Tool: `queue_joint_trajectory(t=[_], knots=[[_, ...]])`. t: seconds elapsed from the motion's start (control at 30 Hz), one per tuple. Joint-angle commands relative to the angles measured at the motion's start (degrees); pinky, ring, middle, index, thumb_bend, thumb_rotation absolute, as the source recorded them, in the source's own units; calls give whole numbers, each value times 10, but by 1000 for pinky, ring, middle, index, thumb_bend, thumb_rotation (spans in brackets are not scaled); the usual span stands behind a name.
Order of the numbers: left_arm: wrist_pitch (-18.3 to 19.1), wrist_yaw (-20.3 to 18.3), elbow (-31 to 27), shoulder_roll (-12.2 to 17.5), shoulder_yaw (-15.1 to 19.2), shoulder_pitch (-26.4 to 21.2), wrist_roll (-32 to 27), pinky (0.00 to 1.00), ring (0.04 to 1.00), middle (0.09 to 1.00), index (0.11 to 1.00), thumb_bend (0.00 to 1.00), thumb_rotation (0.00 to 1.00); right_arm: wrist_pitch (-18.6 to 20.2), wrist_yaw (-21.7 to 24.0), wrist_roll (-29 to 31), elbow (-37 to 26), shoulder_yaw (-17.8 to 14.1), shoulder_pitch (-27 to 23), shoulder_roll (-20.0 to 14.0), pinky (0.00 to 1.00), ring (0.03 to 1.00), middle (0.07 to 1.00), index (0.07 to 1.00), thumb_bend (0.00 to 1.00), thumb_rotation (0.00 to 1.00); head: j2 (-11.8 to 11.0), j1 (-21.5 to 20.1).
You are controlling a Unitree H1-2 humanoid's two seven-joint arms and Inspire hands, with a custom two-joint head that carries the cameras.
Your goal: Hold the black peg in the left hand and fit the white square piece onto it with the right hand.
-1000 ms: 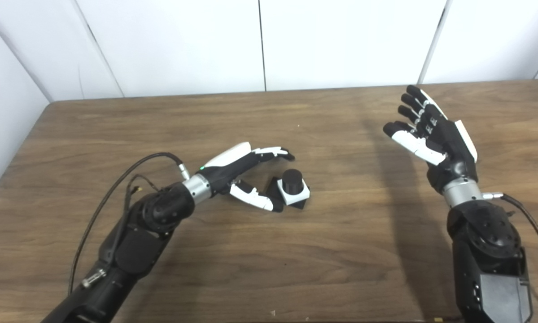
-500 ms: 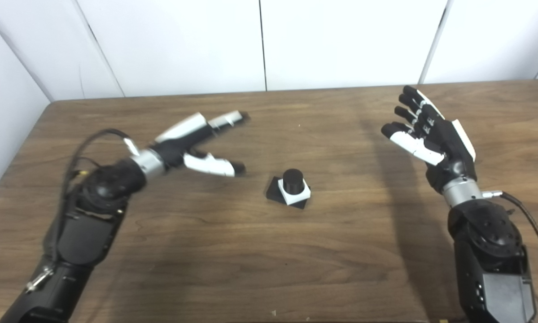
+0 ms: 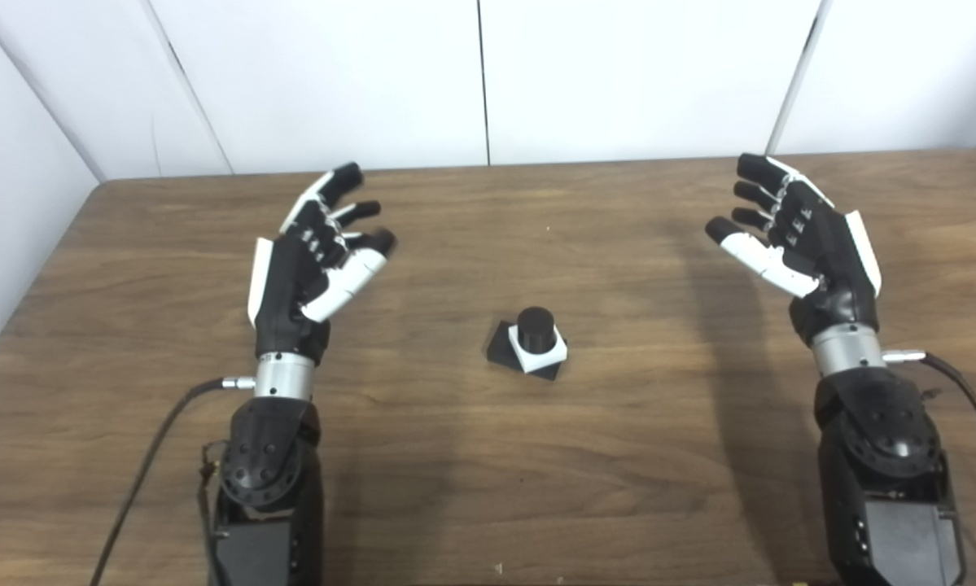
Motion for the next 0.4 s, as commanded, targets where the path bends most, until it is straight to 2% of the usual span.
queue_joint_trajectory(t=[0.0, 0.03, 0.13, 0.23, 0.37], knots=[[-14, 14, -12, 2, 1, -11, -4, 580, 730, 780, 801, 724, 456, -34, -13, -17, -11, 5, -11, 0, 813, 829, 829, 778, 704, 337, 1, 0], [-15, 18, -10, -3, -1, -9, 0, 585, 734, 780, 805, 721, 458, -32, -16, -24, -14, 9, -9, 3, 815, 830, 830, 778, 709, 341, 0, -2], [-20, 38, 2, -14, -8, -7, 15, 587, 726, 789, 817, 720, 421, -31, -25, -46, -23, 22, -3, 8, 730, 812, 836, 791, 740, 362, -2, -6], [-27, 50, 12, -22, -13, -6, 17, 565, 703, 783, 795, 707, 370, -44, -35, -66, -21, 33, 2, 11, 684, 796, 839, 797, 726, 365, -5, -12], [-35, 51, 22, -23, -23, -2, 18, 578, 720, 780, 775, 721, 376, -57, -47, -84, -16, 41, 7, 15, 675, 789, 836, 800, 705, 363, -6, -16]])
